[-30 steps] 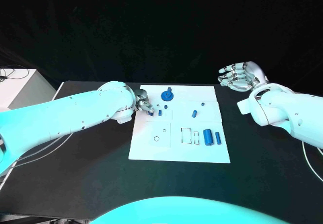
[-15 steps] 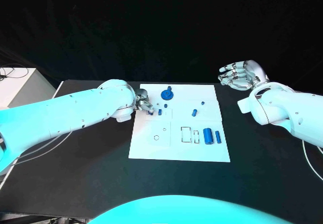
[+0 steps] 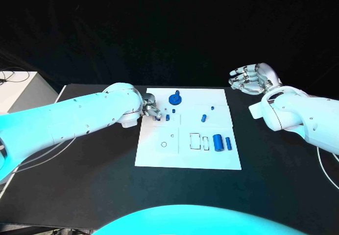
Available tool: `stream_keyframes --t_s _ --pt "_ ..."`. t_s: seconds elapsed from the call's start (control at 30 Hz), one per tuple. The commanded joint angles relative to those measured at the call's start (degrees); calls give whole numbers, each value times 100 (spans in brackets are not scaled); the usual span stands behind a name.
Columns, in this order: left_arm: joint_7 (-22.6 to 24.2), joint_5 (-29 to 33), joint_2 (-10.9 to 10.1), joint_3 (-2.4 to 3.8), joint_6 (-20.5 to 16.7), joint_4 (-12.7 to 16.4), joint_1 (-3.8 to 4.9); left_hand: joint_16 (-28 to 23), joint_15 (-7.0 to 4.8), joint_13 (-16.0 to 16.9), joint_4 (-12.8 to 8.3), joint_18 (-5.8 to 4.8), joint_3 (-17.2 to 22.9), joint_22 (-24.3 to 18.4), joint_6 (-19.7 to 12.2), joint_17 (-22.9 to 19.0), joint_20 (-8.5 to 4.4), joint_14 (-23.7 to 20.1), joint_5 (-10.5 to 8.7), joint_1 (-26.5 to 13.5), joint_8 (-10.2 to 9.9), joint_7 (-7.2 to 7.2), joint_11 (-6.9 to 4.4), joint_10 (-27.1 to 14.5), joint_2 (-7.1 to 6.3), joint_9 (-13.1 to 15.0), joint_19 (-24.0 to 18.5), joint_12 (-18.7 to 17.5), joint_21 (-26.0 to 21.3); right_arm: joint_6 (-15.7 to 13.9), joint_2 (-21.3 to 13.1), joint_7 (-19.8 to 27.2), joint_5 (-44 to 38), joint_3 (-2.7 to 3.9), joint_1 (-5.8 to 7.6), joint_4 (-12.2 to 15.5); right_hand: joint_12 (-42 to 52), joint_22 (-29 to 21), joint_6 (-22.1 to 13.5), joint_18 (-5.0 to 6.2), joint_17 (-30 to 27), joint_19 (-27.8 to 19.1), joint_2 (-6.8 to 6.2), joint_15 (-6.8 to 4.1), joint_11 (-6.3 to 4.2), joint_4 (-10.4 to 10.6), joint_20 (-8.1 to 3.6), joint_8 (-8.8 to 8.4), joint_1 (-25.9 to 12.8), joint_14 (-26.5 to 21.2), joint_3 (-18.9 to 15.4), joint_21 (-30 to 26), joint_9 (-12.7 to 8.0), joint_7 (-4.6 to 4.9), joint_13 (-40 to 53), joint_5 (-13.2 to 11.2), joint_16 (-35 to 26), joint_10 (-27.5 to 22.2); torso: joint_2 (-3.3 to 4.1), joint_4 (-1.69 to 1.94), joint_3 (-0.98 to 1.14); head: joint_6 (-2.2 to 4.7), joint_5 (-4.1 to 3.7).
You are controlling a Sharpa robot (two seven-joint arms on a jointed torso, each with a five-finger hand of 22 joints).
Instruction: Assemble the parts on the task board
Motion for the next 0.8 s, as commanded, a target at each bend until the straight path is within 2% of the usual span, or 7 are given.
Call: stream_keyframes --t_s 0.03,0.4,0.8 --pt "0 35 55 -38 231 1 -52 19 -57 68 -300 -62 172 1179 461 1509 -39 593 -72 -19 21 -434 -110 160 92 6 165 46 -7 65 -2 57 -16 1 -1 13 -9 -5 53 60 -8 -3 -1 -2 3 -11 12 -35 -78 31 20 9 -7 6 -5 20 -22 42 3 0 1 -10 -2" --pt "7 54 108 -38 246 -57 -51 19 -65 128 -174 -65 -44 1179 480 1509 -45 593 -175 17 15 -450 -122 181 190 -2 173 53 -3 68 -6 51 -18 1 0 23 -10 -8 53 60 -8 -2 -2 -2 3 -15 11 -35 -77 32 22 9 -8 6 -6 24 -23 42 -2 -4 1 -27 -18" --pt "7 91 205 -36 496 -139 -50 19 -71 247 -66 -68 -267 1180 554 1509 -46 593 -253 53 13 -479 -138 240 245 -18 181 92 1 74 -6 49 -19 1 0 22 -10 -8 53 60 -8 -2 -2 -2 3 -15 11 -35 -77 32 22 9 -8 6 -6 24 -23 42 -1 3 -1 -33 -30"
